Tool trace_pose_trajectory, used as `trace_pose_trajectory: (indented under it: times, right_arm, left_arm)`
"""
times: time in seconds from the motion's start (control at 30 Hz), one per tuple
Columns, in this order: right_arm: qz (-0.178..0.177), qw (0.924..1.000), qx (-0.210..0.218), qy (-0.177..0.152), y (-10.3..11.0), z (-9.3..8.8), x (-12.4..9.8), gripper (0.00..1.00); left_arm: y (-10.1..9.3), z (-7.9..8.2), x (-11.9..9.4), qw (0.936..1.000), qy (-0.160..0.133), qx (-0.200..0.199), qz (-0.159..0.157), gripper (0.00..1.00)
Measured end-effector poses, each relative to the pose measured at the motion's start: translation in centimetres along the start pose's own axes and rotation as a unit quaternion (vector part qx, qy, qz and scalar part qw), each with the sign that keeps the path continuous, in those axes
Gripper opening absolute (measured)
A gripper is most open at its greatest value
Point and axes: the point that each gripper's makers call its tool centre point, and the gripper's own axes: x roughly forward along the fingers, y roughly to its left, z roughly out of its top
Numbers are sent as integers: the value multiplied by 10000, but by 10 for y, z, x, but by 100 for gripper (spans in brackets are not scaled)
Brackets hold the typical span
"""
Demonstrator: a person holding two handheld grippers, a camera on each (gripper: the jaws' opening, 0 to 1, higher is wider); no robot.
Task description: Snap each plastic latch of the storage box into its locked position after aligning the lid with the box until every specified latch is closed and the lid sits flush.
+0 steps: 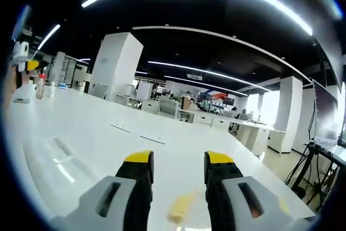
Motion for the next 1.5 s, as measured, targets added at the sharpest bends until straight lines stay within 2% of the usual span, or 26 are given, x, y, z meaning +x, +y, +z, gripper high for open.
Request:
trace_pose_trajectory:
  times: [0.2, 0.37, 0.5, 0.67, 0.73, 0.9, 1.0, 1.13, 1.3, 1.43, 1.5]
  right_arm:
    - [-160, 9996, 1, -234, -8, 11, -4, 37]
    - [-172, 9995, 83, -240, -12, 11, -4, 37]
    - [-232, 9992, 96, -302, -14, 14, -4, 36]
    - [-373, 9987, 15, -347, -18, 16, -4, 36]
    - [-384, 9986, 5, -369, -19, 17, -3, 36]
    - [-525, 9980, -50, -359, -25, 16, -2, 36]
    - [-602, 9973, -2, -418, -29, 16, -2, 35]
    - [-640, 9970, 32, -431, -30, 15, -3, 35]
    - [-719, 9960, 58, -523, -31, 17, -7, 34]
    - [-800, 9952, 137, -542, -34, 16, -9, 34]
    - [-858, 9946, 169, -553, -37, 16, -10, 34]
  left_arm:
    - [-19, 1, 24, 9997, 130, 158, -142, 75]
    - [-40, -2, 45, 9982, 322, 186, -461, 74]
    - [-67, -10, 63, 9950, 504, 277, -818, 74]
    - [-98, -20, 91, 9884, 765, 360, -1259, 75]
    - [-113, -25, 104, 9836, 909, 426, -1500, 75]
    - [-141, -29, 127, 9752, 1038, 412, -1909, 75]
    - [-163, -34, 142, 9664, 1175, 467, -2238, 75]
    - [-186, -42, 161, 9563, 1370, 583, -2515, 75]
    - [-222, -61, 176, 9321, 1784, 726, -3068, 75]
    - [-243, -76, 188, 9185, 2014, 764, -3317, 75]
    - [-253, -86, 197, 9081, 2197, 877, -3455, 75]
